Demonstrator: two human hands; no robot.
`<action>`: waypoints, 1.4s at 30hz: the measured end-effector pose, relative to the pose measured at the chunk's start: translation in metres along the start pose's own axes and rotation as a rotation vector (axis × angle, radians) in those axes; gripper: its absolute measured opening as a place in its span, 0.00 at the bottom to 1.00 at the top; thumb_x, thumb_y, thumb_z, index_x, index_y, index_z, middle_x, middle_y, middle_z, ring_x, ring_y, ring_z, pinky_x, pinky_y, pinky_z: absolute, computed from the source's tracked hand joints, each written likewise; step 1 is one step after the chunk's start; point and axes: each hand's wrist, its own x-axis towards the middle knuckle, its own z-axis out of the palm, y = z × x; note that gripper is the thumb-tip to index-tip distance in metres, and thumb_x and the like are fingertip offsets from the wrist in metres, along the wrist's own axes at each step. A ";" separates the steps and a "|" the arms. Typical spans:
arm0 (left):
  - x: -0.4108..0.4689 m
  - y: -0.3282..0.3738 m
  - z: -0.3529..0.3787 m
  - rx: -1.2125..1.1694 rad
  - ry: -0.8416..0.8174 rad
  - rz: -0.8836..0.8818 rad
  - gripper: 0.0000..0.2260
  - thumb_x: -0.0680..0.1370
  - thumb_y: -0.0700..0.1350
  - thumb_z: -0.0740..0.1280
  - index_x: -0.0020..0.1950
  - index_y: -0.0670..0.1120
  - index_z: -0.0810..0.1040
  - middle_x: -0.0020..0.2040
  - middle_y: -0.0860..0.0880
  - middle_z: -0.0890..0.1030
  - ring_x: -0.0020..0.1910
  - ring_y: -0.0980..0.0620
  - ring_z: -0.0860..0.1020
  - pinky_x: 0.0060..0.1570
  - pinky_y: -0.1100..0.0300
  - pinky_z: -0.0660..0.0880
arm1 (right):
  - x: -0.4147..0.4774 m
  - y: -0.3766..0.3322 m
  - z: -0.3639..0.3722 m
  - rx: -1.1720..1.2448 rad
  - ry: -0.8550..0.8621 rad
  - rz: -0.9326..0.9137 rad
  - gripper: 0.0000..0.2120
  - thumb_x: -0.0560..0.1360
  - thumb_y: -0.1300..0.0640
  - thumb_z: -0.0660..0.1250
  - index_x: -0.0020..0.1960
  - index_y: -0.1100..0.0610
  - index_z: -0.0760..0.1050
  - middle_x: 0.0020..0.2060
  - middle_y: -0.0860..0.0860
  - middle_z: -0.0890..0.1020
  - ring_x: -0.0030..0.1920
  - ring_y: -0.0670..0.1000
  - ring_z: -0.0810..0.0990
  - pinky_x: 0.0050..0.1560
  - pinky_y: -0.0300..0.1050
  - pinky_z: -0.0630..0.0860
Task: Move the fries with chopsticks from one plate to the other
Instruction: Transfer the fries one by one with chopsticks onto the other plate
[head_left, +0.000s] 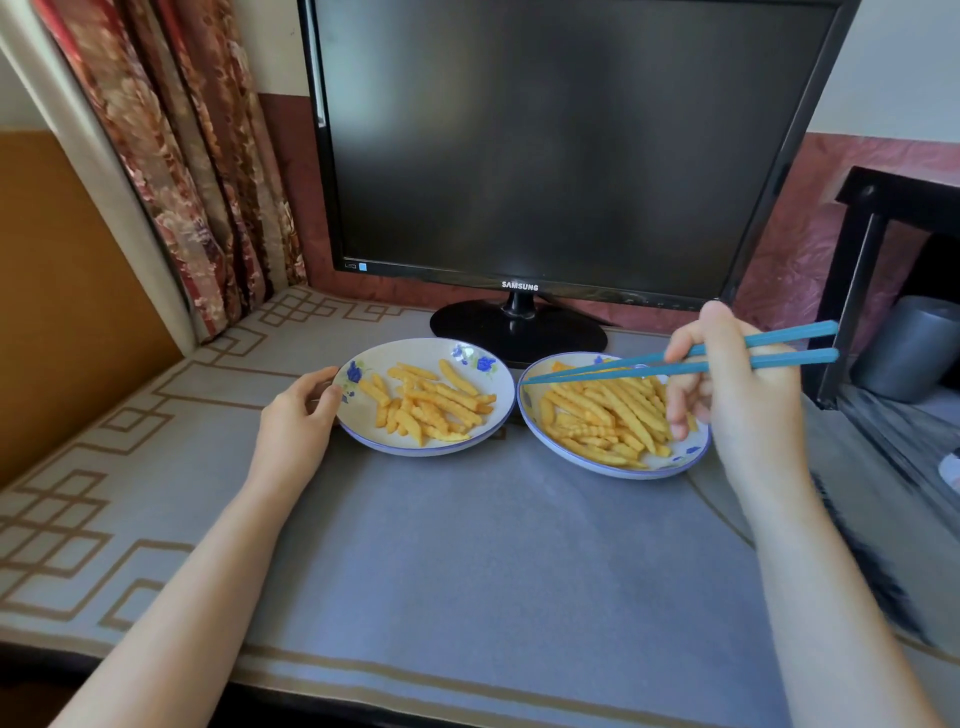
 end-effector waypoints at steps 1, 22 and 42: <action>0.000 0.000 0.000 -0.004 0.000 -0.003 0.14 0.80 0.43 0.60 0.64 0.46 0.76 0.55 0.49 0.80 0.48 0.54 0.76 0.49 0.63 0.66 | 0.002 0.000 -0.004 -0.011 0.009 -0.002 0.20 0.83 0.54 0.54 0.36 0.61 0.70 0.17 0.55 0.69 0.16 0.53 0.65 0.20 0.34 0.61; -0.001 0.001 0.001 -0.002 -0.003 -0.013 0.14 0.80 0.44 0.59 0.64 0.47 0.76 0.53 0.51 0.79 0.49 0.54 0.76 0.49 0.64 0.65 | 0.004 0.004 -0.004 -0.021 0.095 0.079 0.19 0.82 0.57 0.53 0.35 0.61 0.69 0.15 0.56 0.71 0.14 0.52 0.67 0.18 0.32 0.60; -0.002 0.002 0.000 -0.001 0.002 0.001 0.13 0.80 0.43 0.60 0.63 0.46 0.76 0.53 0.51 0.79 0.51 0.54 0.75 0.50 0.64 0.65 | -0.025 0.002 0.034 0.052 -0.190 0.049 0.18 0.83 0.58 0.54 0.37 0.65 0.70 0.19 0.57 0.69 0.17 0.52 0.69 0.21 0.34 0.64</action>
